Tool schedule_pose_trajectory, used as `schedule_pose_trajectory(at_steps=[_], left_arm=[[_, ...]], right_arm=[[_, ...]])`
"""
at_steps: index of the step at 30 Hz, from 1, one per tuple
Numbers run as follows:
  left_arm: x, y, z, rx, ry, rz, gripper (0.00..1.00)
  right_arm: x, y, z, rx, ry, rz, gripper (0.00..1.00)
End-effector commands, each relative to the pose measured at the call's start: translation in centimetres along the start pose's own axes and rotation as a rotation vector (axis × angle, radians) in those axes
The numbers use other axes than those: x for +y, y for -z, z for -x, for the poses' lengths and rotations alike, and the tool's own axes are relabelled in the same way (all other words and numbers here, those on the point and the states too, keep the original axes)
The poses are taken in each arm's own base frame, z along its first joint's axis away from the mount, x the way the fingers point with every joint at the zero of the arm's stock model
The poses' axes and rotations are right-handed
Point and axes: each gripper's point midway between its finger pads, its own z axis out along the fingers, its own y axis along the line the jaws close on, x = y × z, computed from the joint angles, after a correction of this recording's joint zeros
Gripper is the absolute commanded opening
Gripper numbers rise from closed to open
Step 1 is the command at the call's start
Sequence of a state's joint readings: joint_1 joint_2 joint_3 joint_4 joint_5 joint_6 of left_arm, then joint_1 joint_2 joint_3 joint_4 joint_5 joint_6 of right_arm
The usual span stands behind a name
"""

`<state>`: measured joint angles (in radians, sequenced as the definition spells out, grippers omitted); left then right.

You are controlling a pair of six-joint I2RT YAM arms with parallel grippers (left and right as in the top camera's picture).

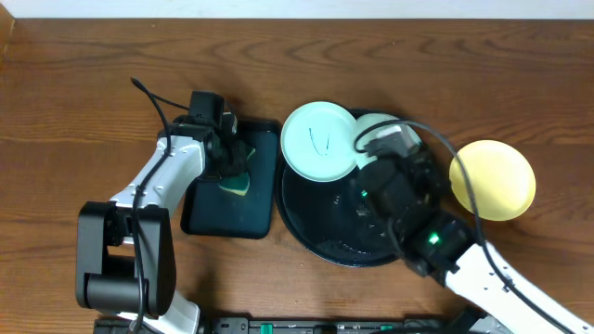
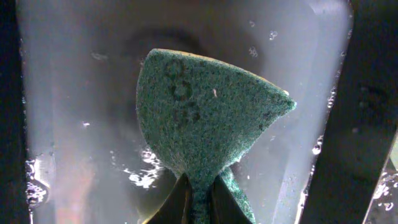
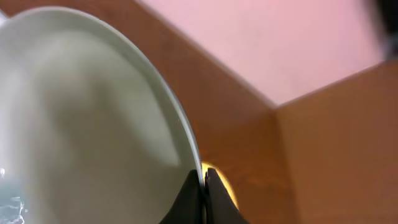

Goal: Clean dirty plates on tray and stack at the side
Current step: 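Lift the pale green plate with the right gripper onto the yellow plate, then drag the last pale green plate to tray center with the right gripper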

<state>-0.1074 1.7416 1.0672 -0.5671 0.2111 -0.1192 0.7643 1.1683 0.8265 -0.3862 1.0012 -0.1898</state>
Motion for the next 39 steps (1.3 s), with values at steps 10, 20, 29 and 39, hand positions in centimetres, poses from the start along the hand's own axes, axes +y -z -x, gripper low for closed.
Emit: schedule_pose_trajectory(at_steps=[10,20,29,39], left_arm=[[0.0,-0.2,-0.2,0.005,-0.019,-0.004,0.11],[0.0,-0.2,-0.2,0.006,-0.019,-0.004,0.11],[0.0,-0.2,-0.2,0.006,-0.019,-0.004,0.12],[0.0,-0.2,-0.2,0.005,-0.019,-0.005,0.12]], right_arm=[[-4.3,2.1,3.3,-0.077,-0.083,-0.226,0.01],[-2.6,-3.9,-6.9,0.289,-0.551,0.022,0.01],[-8.5,-8.3,-16.6,0.567,-0.967,-0.033,0.01],[-10.7,-10.3,-25.3,0.776,-1.156,-0.139,0.14]])
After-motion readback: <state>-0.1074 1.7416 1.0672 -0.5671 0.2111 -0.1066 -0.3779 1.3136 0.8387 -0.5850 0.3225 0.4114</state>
